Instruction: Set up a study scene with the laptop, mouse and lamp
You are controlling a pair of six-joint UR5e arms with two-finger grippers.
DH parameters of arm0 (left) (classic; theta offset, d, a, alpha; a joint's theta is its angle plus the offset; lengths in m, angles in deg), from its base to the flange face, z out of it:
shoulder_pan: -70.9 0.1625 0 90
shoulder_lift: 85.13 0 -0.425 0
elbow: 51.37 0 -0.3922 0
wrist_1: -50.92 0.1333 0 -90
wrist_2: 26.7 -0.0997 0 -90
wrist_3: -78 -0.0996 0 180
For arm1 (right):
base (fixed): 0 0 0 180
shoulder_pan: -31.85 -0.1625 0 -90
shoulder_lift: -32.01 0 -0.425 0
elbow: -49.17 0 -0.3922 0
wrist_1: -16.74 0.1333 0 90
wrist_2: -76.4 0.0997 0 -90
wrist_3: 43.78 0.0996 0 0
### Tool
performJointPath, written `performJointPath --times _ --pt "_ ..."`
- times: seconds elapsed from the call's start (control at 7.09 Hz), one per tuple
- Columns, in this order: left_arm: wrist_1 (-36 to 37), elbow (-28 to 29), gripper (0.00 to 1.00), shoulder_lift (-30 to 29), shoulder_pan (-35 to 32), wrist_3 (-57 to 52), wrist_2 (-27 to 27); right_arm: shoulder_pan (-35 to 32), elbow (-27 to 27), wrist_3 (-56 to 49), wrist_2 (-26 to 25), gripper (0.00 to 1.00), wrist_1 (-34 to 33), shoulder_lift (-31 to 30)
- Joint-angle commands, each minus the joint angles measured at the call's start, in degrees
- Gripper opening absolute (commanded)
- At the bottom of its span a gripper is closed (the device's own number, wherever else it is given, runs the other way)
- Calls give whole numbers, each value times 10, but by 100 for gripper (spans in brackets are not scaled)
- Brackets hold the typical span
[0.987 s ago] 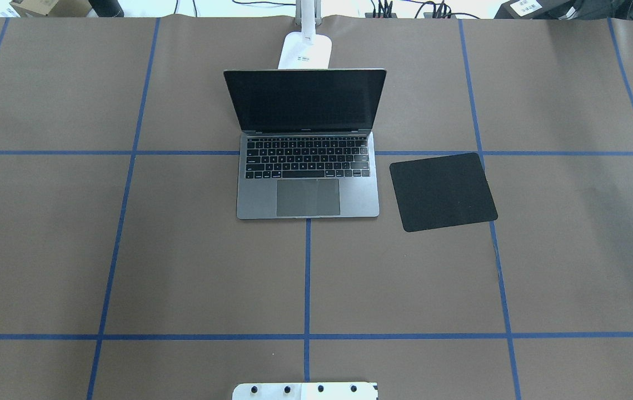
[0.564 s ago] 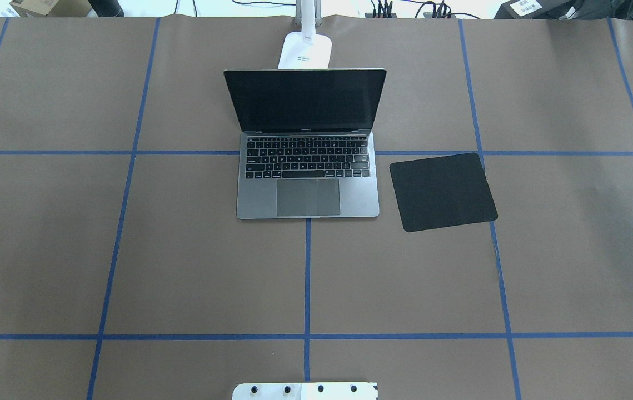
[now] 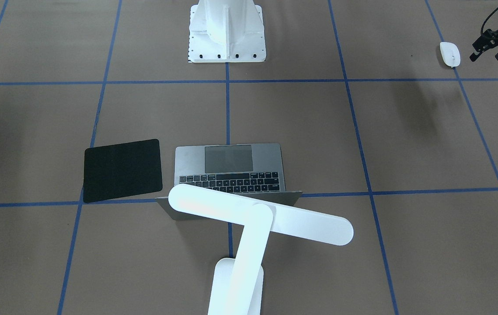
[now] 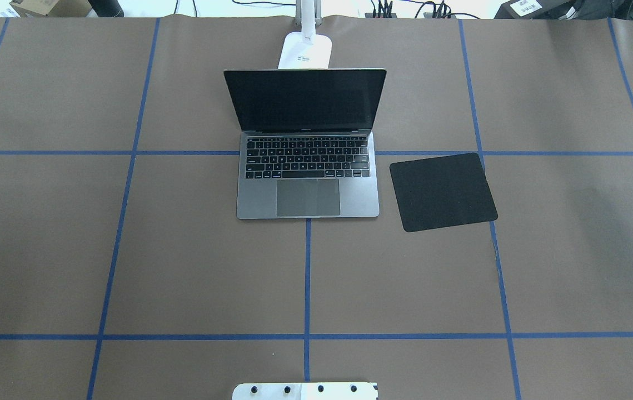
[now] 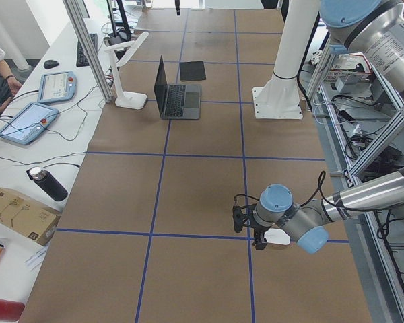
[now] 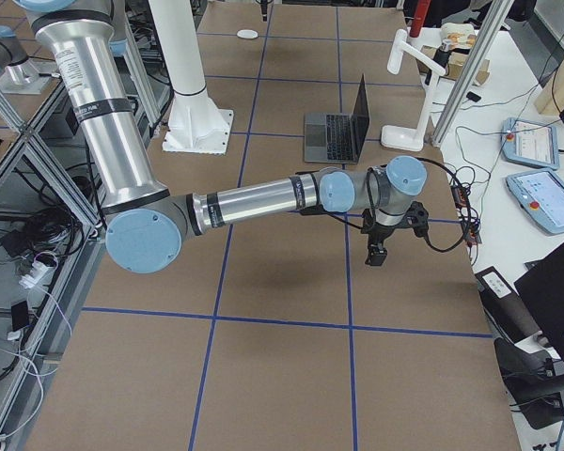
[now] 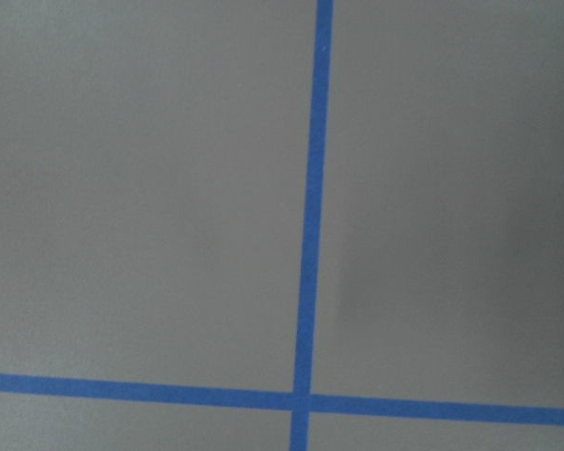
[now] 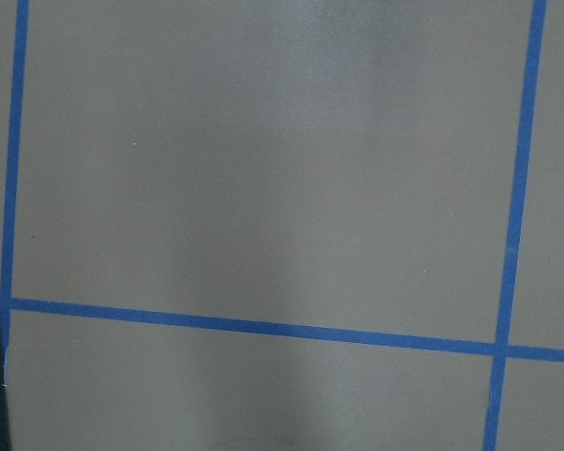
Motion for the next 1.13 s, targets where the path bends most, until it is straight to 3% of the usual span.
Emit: performJointPath --times 0.0,0.99 --pt "0 4 100 -4 58 27 18 7 0 1 -1 98 0 -3" --pt "-1 62 99 -51 171 56 0 22 -5 1 -2 98 1 -3"
